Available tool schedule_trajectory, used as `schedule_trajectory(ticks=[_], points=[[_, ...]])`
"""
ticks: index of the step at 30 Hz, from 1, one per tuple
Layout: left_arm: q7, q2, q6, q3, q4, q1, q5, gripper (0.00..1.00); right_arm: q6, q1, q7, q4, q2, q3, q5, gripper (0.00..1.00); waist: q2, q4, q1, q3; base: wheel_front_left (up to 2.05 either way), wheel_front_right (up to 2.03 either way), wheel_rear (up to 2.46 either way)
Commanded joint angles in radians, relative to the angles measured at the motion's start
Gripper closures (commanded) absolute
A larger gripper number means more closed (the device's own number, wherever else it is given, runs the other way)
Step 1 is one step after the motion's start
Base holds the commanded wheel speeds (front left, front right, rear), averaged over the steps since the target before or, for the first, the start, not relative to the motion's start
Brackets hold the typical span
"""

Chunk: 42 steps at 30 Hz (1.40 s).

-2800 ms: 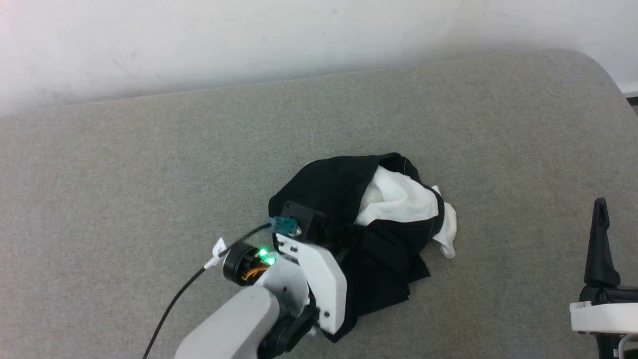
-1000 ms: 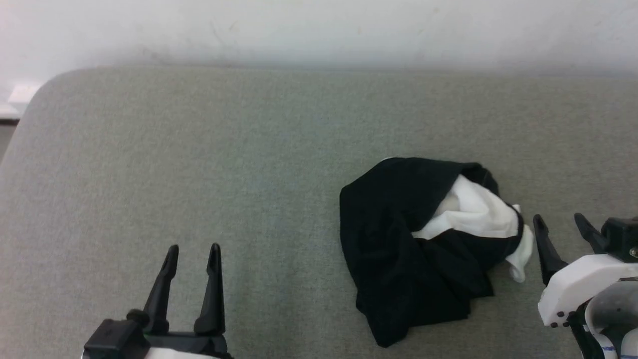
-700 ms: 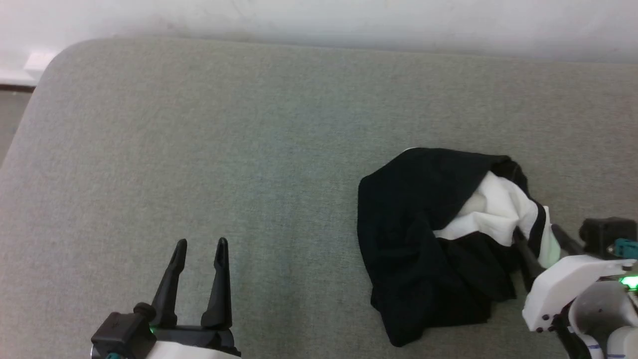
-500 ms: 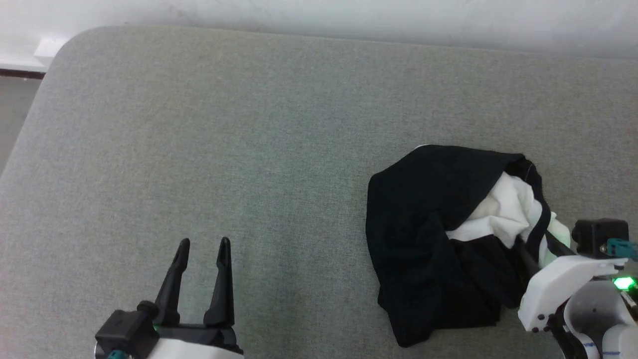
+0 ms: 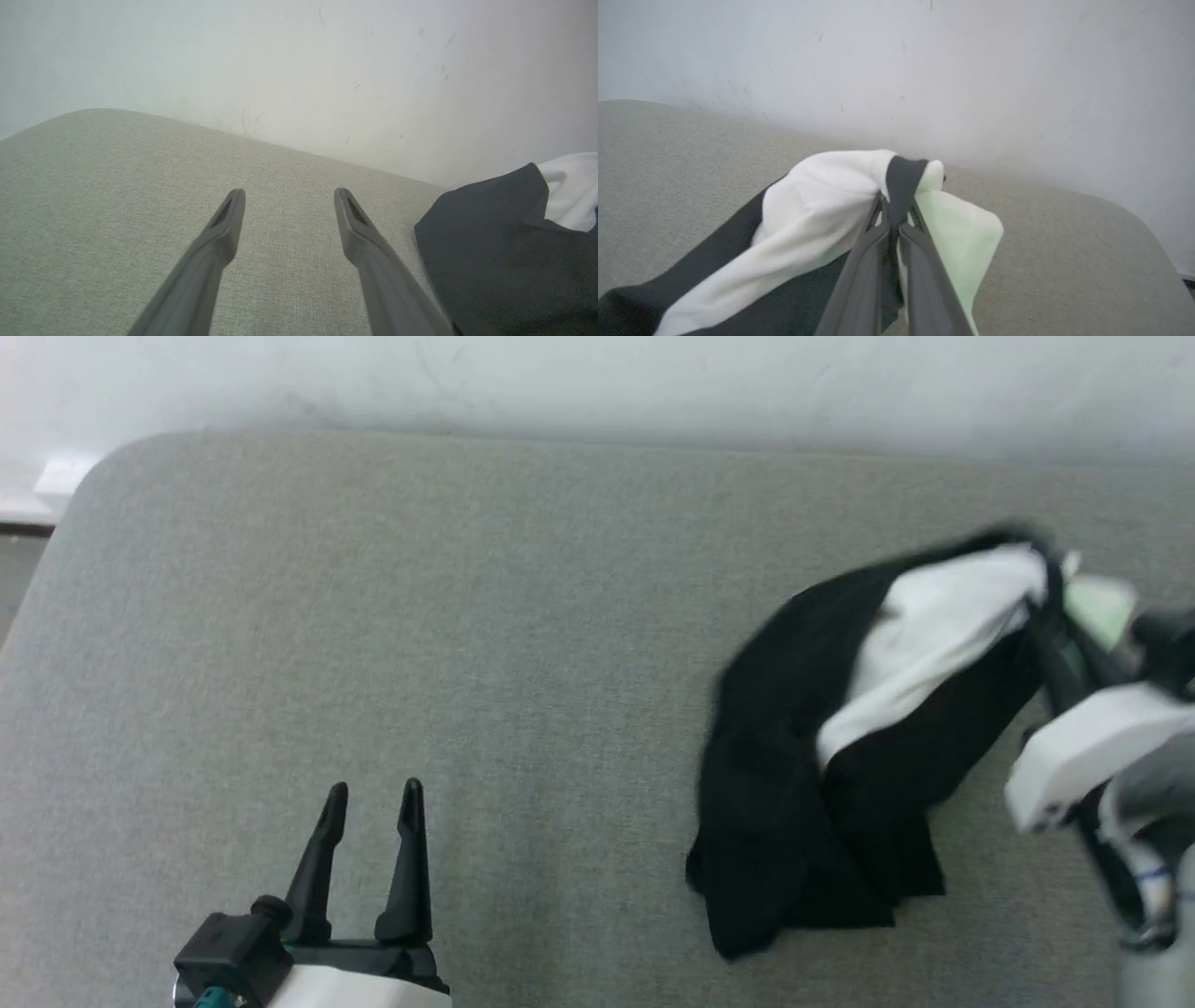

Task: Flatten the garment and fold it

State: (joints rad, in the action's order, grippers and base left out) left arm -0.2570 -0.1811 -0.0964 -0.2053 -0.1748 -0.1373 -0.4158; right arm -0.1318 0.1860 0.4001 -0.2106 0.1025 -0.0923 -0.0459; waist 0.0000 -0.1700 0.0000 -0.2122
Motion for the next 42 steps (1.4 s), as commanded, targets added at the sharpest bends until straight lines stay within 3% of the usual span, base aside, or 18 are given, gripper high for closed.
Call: schedule_trajectory(ticks=[1, 5, 9, 15, 21, 22, 23, 24, 29, 34, 42], points=[[-0.005, 0.002, 0.005, 0.007, 0.002, -0.004, 0.008, 0.00, 0.001, 0.041, 0.004, -0.020, 0.021, -0.007, 0.006, 1.00, 0.0000, 0.034, 0.0000, 0.037, 0.00, 0.00, 0.00], [-0.004, -0.004, 0.002, 0.010, -0.002, -0.014, 0.007, 0.00, 0.001, 0.094, 0.039, -0.068, 0.067, -0.039, 0.004, 1.00, 0.0000, 0.048, 0.0000, 0.058, 0.00, 0.00, 0.00], [-0.002, -0.005, 0.000, 0.007, -0.010, -0.020, 0.005, 0.00, 0.001, 0.052, 0.081, -0.098, 0.078, -0.106, -0.001, 1.00, 0.0000, 0.050, 0.0000, 0.060, 0.00, 0.00, 0.00], [0.002, -0.009, -0.001, 0.007, -0.011, -0.035, -0.005, 0.00, 0.001, -0.180, 0.103, -0.091, -0.001, -0.198, -0.015, 1.00, 0.0000, 0.043, 0.0000, 0.047, 0.00, 0.00, 0.00], [0.006, -0.016, -0.002, 0.011, -0.011, -0.030, -0.011, 0.00, 0.001, -0.362, 0.061, -0.023, -0.048, -0.209, -0.060, 1.00, 0.0000, 0.053, 0.0000, 0.041, 0.00, 0.00, 0.00], [0.007, -0.018, -0.002, 0.011, -0.011, -0.030, -0.011, 0.00, 0.001, -0.374, 0.053, -0.012, -0.049, -0.207, -0.063, 0.87, 0.0000, 0.057, 0.0000, 0.044, 0.00, 0.00, 0.00], [0.009, -0.020, -0.003, 0.010, -0.011, -0.030, -0.010, 0.00, 0.001, -0.385, 0.038, 0.002, -0.051, -0.200, -0.064, 0.12, 0.0000, 0.064, 0.0000, 0.053, 0.00, 0.00, 0.00], [0.011, -0.021, -0.003, 0.009, -0.010, -0.030, -0.010, 0.00, 0.001, -0.381, 0.031, 0.004, -0.051, -0.200, -0.064, 0.00, 0.0000, 0.067, 0.0000, 0.059, 0.00, 0.00, 0.00], [0.020, -0.023, -0.005, -0.004, -0.005, -0.040, -0.008, 0.00, 0.001, -0.331, 0.026, -0.067, -0.052, -0.172, -0.055, 0.00, 0.0000, 0.068, 0.0000, 0.093, 0.00, 0.00, 0.00], [0.021, -0.017, -0.002, -0.019, -0.001, -0.049, -0.012, 0.00, 0.001, -0.287, 0.099, -0.163, -0.040, -0.090, -0.052, 0.00, 0.0000, 0.037, 0.0000, 0.112, 0.00, 0.00, 0.00], [0.019, -0.015, 0.006, -0.029, 0.013, -0.049, -0.020, 0.00, 0.001, -0.267, 0.227, -0.126, 0.008, 0.059, -0.088, 0.00, 0.0000, -0.034, 0.0000, 0.098, 0.00, 0.00, 0.00]])
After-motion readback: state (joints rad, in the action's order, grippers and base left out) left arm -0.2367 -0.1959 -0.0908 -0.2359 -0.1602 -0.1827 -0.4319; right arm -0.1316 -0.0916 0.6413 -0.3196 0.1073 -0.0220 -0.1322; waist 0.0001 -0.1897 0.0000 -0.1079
